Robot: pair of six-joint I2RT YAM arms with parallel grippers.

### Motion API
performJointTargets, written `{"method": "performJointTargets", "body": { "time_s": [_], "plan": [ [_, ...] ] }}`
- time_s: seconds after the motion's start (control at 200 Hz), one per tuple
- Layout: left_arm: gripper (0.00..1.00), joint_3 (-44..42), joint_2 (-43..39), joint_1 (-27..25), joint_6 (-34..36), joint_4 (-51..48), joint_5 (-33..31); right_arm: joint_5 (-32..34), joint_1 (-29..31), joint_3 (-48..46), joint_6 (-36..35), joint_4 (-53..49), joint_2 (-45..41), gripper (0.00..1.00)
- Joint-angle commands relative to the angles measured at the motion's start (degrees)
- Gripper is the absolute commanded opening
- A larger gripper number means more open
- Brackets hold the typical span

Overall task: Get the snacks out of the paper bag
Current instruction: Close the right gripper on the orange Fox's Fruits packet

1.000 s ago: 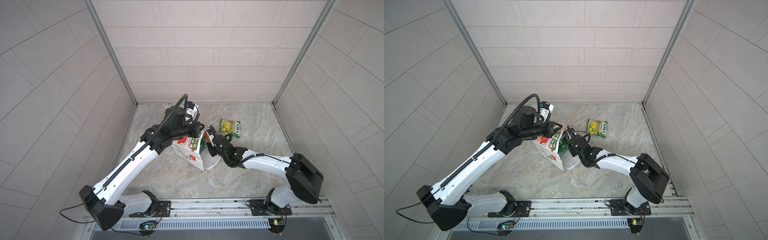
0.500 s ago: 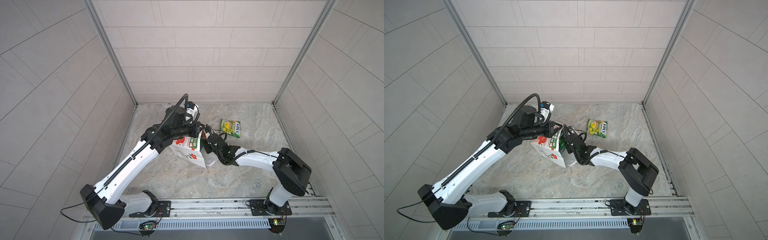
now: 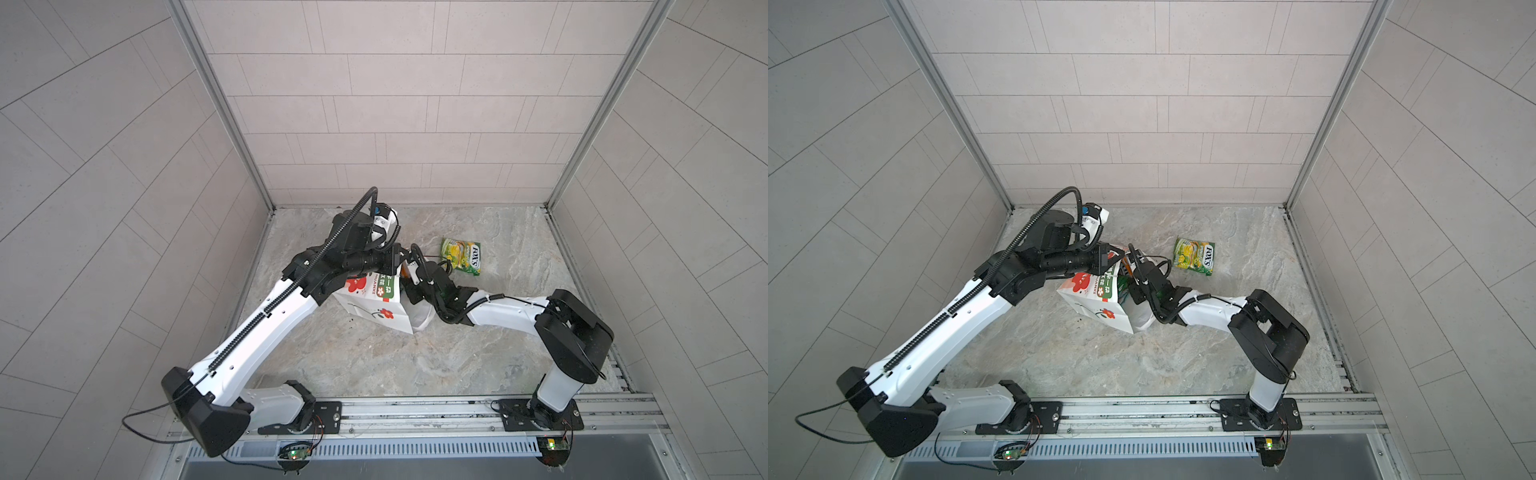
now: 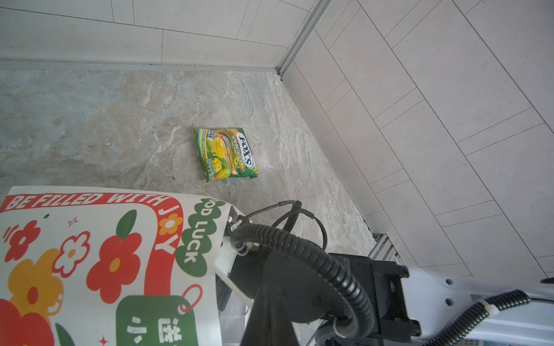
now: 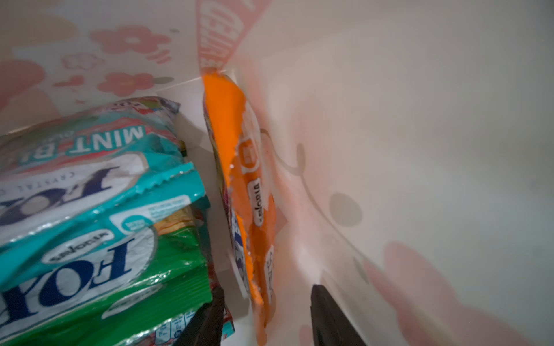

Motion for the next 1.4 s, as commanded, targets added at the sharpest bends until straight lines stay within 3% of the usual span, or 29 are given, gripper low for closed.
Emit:
{"method": "performJointTargets", "body": {
  "time_s": [0.0, 0.215, 0.355, 0.665, 0.761, 0.916, 1.396],
  "plan": [
    [0.0, 3.4, -0.6, -0.7, 0.5, 1.6, 3.8, -5.4, -0.4, 1.1, -1.1, 2.2, 1.4, 0.5],
    [0.0, 3.9, -0.3, -0.8, 0.6, 1.5, 4.1, -7.9, -1.2, 3.5, -1.0, 0.8, 3.5, 0.5],
    [0.0, 4.4, 0.1, -0.8, 0.8, 1.2, 4.1, -14.3, -1.6, 4.8, -2.2, 0.6, 4.7, 0.45],
    [0.0, 5.2, 0.6, -0.9, 1.2, 0.7, 3.6, -28.2, -1.8, 8.1, -4.9, -2.3, 6.8, 0.46],
    [0.0, 5.2, 0.4, -0.8, 1.3, 0.5, 3.5, -27.3, -1.8, 10.2, -5.8, -5.5, 7.9, 0.35],
    [0.0, 5.2, -0.2, -0.8, 2.2, -0.7, 1.9, -25.4, -1.7, 10.5, -6.3, -7.0, 7.1, 0.0],
    [0.0, 3.7, -1.6, -0.8, 4.6, -5.3, -7.2, -18.1, -2.6, -1.0, -3.8, -2.8, -8.8, 0.0]
  ]
}}
